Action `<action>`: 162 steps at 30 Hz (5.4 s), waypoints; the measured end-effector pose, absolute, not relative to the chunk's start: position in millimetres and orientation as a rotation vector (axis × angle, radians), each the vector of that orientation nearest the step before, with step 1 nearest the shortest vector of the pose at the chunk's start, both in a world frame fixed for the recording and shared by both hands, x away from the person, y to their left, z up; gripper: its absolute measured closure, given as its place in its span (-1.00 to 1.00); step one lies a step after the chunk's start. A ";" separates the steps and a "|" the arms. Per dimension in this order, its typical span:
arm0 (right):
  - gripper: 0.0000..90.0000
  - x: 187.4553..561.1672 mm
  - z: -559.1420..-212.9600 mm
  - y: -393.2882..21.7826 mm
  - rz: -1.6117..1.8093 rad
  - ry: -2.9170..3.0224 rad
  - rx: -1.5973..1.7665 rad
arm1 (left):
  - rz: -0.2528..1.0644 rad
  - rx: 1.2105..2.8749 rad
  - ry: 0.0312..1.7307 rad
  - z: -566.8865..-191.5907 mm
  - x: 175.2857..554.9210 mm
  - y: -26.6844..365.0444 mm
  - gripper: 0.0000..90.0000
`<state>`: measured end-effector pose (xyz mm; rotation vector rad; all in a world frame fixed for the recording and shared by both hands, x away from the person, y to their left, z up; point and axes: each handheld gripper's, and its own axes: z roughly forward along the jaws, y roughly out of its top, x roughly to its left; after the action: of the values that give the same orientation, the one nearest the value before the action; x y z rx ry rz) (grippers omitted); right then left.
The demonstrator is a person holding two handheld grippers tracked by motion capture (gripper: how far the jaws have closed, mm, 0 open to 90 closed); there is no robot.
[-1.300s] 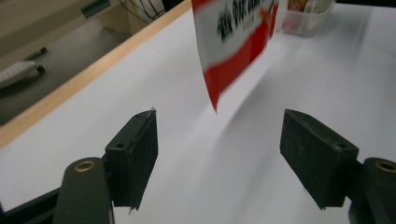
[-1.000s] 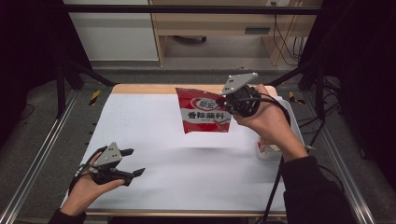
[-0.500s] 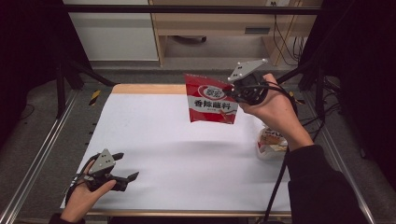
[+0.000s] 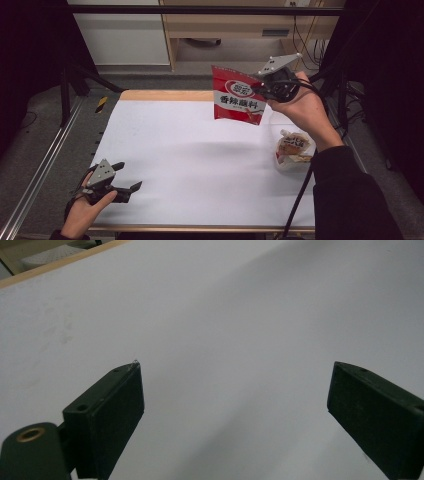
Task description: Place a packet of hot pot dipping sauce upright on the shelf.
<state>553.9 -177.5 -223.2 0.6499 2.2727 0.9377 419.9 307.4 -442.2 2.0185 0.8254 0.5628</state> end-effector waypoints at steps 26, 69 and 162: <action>1.00 557.3 -217.3 -248.6 0.927 2.094 0.835 | 0.561 2.052 0.820 -449.9 419.2 303.8 -0.83; 0.99 554.7 -280.5 -326.0 0.819 2.064 1.098 | 0.570 2.079 0.804 -451.0 418.4 300.4 -0.83; -0.82 462.2 -345.4 -146.9 1.071 2.155 0.898 | 0.582 2.074 0.820 -451.4 418.6 303.4 -0.87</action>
<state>462.2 -146.9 -345.4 0.8977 2.1547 1.0712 418.6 303.4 -451.4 2.0739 0.8202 0.5818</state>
